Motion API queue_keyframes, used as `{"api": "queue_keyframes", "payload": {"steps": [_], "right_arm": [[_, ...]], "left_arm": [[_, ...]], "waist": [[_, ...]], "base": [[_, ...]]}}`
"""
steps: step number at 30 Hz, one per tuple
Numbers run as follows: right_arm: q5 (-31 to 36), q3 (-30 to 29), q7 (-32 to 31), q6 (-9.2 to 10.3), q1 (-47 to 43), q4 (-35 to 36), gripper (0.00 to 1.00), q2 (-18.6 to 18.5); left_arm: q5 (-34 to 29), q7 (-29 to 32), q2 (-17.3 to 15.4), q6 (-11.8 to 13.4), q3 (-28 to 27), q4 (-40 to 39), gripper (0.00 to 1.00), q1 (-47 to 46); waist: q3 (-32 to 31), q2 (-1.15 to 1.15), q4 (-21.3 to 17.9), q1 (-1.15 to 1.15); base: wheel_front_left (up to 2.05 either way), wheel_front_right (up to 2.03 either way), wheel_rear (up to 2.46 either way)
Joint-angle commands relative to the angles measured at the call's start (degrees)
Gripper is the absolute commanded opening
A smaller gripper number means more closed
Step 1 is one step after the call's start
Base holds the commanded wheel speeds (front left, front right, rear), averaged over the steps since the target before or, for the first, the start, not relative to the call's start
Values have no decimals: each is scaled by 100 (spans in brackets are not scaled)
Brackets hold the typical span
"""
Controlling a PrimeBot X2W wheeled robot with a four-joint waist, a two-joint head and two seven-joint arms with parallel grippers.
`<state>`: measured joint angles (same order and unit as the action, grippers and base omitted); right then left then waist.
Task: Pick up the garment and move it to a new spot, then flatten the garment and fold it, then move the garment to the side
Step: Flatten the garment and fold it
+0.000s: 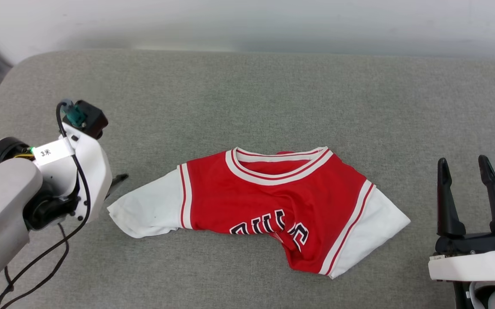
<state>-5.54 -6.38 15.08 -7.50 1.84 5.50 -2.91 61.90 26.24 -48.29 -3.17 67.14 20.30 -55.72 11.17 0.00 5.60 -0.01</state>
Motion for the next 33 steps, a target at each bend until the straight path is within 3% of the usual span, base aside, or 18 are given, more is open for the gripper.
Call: {"api": "queue_keyframes", "payload": {"steps": [1, 5, 11, 19, 20, 21, 22, 33], "right_arm": [[-13, -2, 14, 2, 55, 34, 100, 7], [-10, 1, 14, 2, 154, 61, 100, 7], [-6, 17, 14, 2, 287, 77, 100, 7], [36, 7, 14, 2, 359, 88, 100, 7], [42, 7, 14, 2, 359, 86, 100, 7], [42, 7, 14, 2, 359, 86, 100, 7], [84, -5, 14, 2, 339, 84, 100, 7], [766, -217, 14, 2, 562, 500, 100, -123]], "left_arm": [[58, 289, -67, -74, 92, 71, 100, -44], [224, 696, -66, -157, 216, 277, 100, 83], [416, 754, 142, -195, 272, 771, 100, 341], [483, 841, 813, -339, 517, 1416, 100, 858], [471, 805, 860, -362, 534, 1456, 38, 879], [471, 805, 860, -362, 534, 1456, 38, 879], [413, 711, 931, -386, 557, 1523, 0, 872], [45, -599, 522, -412, 274, 1313, 0, 400]], "waist": [[97, 0, -74, 1], [260, 0, -175, 1], [482, 0, -290, 1], [599, 0, -331, 1], [594, 0, -330, 1], [594, 0, -330, 1], [550, 0, -320, 1], [105, 0, -257, 1]], "base": [[0, 0, 0], [0, 0, 0], [0, 0, 0], [0, 0, 0], [0, 0, 0], [0, 0, 0], [0, 0, 0], [0, 0, 0]]}}
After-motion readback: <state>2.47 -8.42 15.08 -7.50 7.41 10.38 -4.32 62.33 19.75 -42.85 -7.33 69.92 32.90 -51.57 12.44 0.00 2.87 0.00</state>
